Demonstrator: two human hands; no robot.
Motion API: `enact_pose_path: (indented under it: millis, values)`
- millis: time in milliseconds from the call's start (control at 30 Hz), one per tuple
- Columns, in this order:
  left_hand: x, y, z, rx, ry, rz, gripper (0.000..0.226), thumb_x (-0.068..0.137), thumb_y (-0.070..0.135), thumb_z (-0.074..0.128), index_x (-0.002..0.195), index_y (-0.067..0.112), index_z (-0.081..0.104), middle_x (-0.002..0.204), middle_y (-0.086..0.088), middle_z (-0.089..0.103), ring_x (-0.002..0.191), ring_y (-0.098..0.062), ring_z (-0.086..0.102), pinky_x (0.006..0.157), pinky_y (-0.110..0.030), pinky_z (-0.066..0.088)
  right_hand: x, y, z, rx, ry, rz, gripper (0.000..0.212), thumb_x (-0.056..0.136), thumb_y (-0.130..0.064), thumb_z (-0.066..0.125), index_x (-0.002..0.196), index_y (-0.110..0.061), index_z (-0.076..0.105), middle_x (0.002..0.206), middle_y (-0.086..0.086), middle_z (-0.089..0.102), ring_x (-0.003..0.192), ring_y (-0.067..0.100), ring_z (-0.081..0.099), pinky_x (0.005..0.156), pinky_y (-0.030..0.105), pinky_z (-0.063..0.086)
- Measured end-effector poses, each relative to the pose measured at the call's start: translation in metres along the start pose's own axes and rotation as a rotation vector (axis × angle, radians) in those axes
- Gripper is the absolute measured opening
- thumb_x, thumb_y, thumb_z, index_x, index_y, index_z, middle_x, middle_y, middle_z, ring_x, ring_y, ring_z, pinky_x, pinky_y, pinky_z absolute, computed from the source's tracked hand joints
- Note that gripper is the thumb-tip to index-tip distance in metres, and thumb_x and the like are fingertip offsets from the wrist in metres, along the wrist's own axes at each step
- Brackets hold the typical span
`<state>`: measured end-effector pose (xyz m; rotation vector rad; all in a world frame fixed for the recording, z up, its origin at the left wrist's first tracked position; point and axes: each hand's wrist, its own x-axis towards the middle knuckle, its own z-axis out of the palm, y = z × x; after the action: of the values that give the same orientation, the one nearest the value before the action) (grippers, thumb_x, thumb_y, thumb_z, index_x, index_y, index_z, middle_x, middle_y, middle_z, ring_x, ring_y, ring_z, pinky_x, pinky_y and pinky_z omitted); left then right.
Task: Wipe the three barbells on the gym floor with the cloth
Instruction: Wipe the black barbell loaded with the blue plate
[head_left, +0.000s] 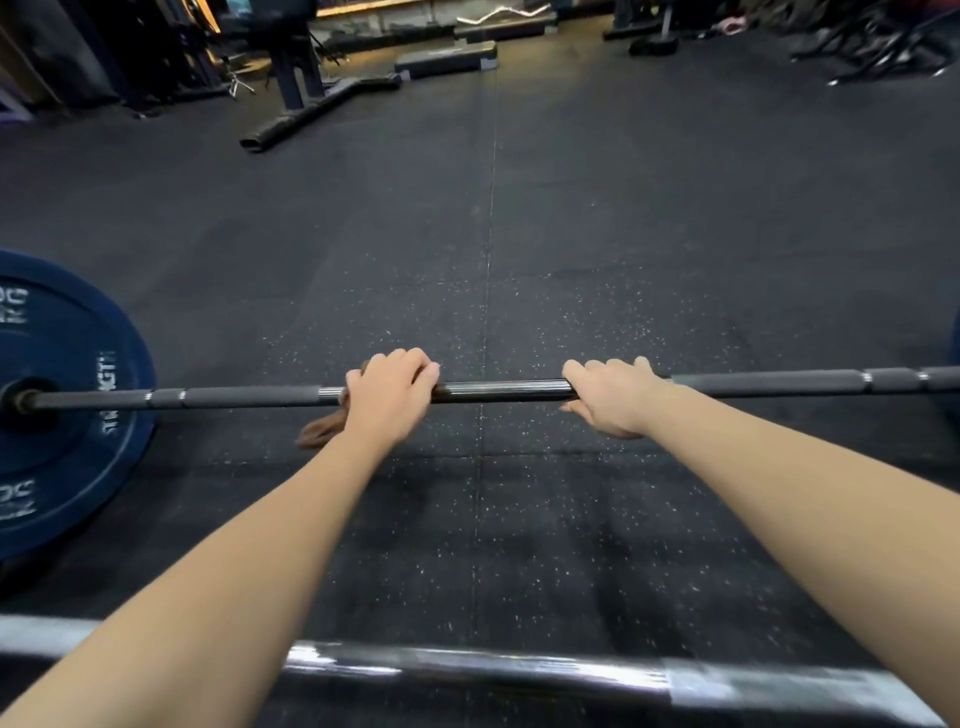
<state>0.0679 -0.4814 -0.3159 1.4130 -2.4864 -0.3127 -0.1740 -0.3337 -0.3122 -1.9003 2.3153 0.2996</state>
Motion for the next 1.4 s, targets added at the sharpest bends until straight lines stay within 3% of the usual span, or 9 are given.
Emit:
enact_pose_path:
  millis: [100,200,333,467,700,933,1133,1300,1400]
  values:
    - [-0.005,0.036,0.010,-0.060,-0.037,0.081,0.027,0.101,0.052,0.046,0.098,0.029,0.062,0.109,0.006,0.061,0.113,-0.024,0.050,0.100,-0.048,0.031,0.000,-0.003,-0.001,-0.011,0.013,0.021,0.030,0.107,-0.049,0.037,0.108,-0.020,0.033,0.121,0.007,0.057,0.104,0.031,0.053,0.084,0.047,0.031]
    - [-0.011,0.076,0.023,-0.067,-0.087,0.155,0.028,0.098,0.056,0.049,0.103,0.031,0.060,0.112,0.006,0.057,0.116,-0.023,0.046,0.101,-0.048,0.029,0.000,-0.006,-0.001,-0.002,0.022,0.059,0.032,0.106,-0.047,0.040,0.118,-0.018,0.038,0.124,0.008,0.056,0.113,0.033,0.055,0.090,0.049,0.036]
    - [-0.013,0.088,0.026,-0.080,-0.120,0.257,0.021,0.097,0.043,0.049,0.111,0.029,0.057,0.113,0.007,0.053,0.115,-0.022,0.044,0.101,-0.049,0.031,0.000,-0.007,-0.004,-0.008,0.015,0.074,0.030,0.106,-0.045,0.041,0.118,-0.018,0.037,0.124,0.008,0.056,0.114,0.033,0.056,0.089,0.048,0.038]
    - [-0.006,0.059,0.012,-0.135,-0.221,0.374,0.030,0.096,0.028,0.046,0.124,0.032,0.057,0.121,0.007,0.056,0.119,-0.019,0.047,0.102,-0.046,0.033,-0.002,-0.008,-0.002,0.002,0.039,0.077,0.034,0.106,-0.049,0.041,0.121,-0.018,0.040,0.124,0.007,0.057,0.114,0.033,0.056,0.091,0.049,0.039]
    - [-0.009,-0.016,-0.002,-0.007,-0.054,0.274,0.031,0.083,0.036,0.040,0.109,0.030,0.057,0.105,0.008,0.056,0.107,-0.022,0.051,0.093,-0.046,0.033,-0.004,-0.008,0.000,-0.003,0.041,0.063,0.038,0.106,-0.049,0.040,0.123,-0.015,0.040,0.126,0.009,0.056,0.115,0.034,0.055,0.093,0.048,0.038]
    - [-0.008,0.035,0.020,-0.040,0.078,0.032,0.017,0.089,0.035,0.039,0.088,0.031,0.055,0.096,0.011,0.056,0.098,-0.020,0.047,0.085,-0.044,0.028,-0.001,-0.007,0.002,-0.003,0.056,0.067,0.034,0.106,-0.046,0.041,0.121,-0.015,0.040,0.124,0.009,0.056,0.113,0.033,0.056,0.092,0.049,0.038]
    - [-0.018,0.099,0.037,-0.054,0.021,0.152,0.031,0.085,0.044,0.027,0.093,0.029,0.053,0.095,0.009,0.051,0.098,-0.021,0.046,0.086,-0.044,0.028,0.001,-0.009,0.005,-0.001,0.082,0.091,0.030,0.106,-0.044,0.041,0.117,-0.017,0.039,0.122,0.008,0.056,0.112,0.034,0.056,0.086,0.047,0.037]
    - [-0.014,0.066,0.026,0.027,-0.086,0.420,0.047,0.084,0.047,0.021,0.113,0.029,0.053,0.108,0.007,0.053,0.104,-0.020,0.046,0.094,-0.046,0.035,-0.001,-0.008,0.001,0.007,0.068,0.077,0.030,0.105,-0.046,0.041,0.115,-0.018,0.039,0.121,0.007,0.057,0.111,0.033,0.056,0.087,0.046,0.037]
    - [-0.009,0.033,0.015,0.102,-0.081,0.470,0.053,0.081,0.047,0.021,0.121,0.030,0.052,0.113,0.006,0.052,0.108,-0.020,0.045,0.093,-0.043,0.034,0.000,-0.002,-0.002,0.003,0.013,0.035,0.039,0.102,-0.054,0.046,0.117,-0.019,0.038,0.124,0.004,0.055,0.113,0.030,0.054,0.093,0.047,0.038]
